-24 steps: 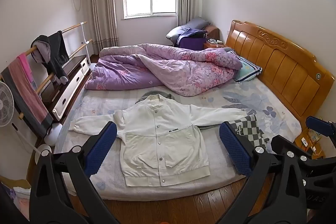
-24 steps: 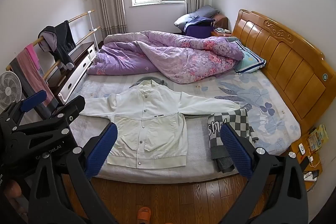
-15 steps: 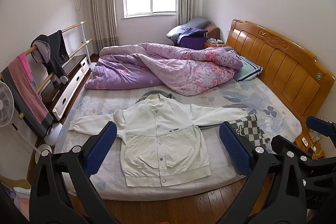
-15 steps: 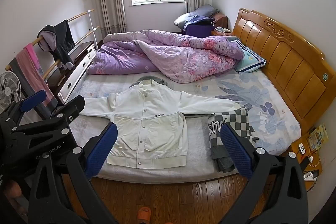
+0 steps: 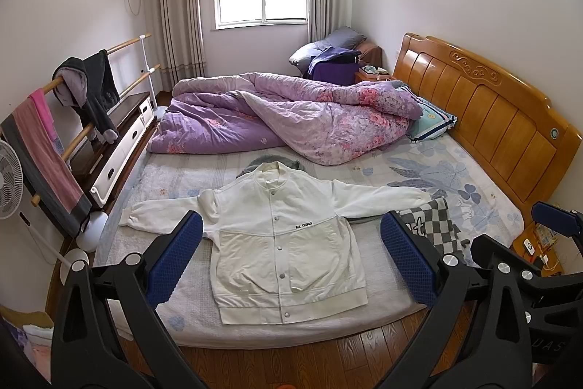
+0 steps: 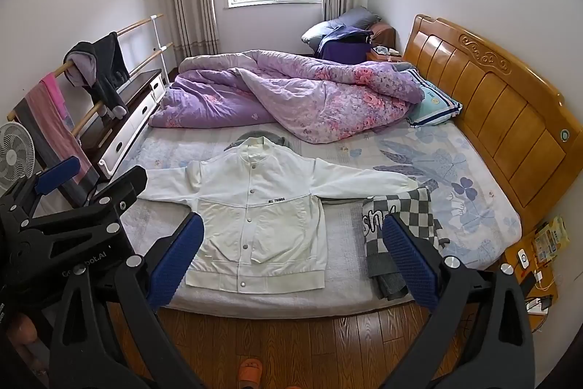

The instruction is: Fold large clothes

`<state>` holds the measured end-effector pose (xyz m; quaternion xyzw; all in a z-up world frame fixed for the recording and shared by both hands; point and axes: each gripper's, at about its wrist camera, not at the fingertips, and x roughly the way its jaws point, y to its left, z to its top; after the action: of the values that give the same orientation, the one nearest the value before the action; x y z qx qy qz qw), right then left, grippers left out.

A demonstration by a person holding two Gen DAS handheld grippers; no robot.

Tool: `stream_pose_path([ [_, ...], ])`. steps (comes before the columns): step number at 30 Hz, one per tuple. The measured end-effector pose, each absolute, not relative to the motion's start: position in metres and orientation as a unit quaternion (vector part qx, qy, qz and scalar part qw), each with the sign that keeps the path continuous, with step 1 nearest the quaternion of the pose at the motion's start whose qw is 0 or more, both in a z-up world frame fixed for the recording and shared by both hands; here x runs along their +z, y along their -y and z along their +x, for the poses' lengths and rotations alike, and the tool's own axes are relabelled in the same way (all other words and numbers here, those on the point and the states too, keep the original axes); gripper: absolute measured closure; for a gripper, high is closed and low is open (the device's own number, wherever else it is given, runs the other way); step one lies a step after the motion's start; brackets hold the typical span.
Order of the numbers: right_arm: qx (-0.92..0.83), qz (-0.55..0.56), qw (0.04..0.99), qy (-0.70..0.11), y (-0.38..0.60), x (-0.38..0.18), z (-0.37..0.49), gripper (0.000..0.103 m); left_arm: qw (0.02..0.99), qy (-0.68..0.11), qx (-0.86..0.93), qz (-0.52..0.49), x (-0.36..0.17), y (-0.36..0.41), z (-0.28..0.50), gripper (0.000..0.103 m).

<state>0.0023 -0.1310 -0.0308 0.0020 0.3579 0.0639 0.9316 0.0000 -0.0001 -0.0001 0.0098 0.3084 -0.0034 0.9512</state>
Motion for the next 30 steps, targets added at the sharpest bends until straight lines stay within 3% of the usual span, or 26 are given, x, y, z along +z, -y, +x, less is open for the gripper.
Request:
stream_pose_path([
  [30, 0.058, -0.002, 0.931, -0.361, 0.123, -0.032, 0.004, 0.008, 0.951, -0.31, -0.011, 0.006, -0.005, -0.005, 0.014, 0.005],
])
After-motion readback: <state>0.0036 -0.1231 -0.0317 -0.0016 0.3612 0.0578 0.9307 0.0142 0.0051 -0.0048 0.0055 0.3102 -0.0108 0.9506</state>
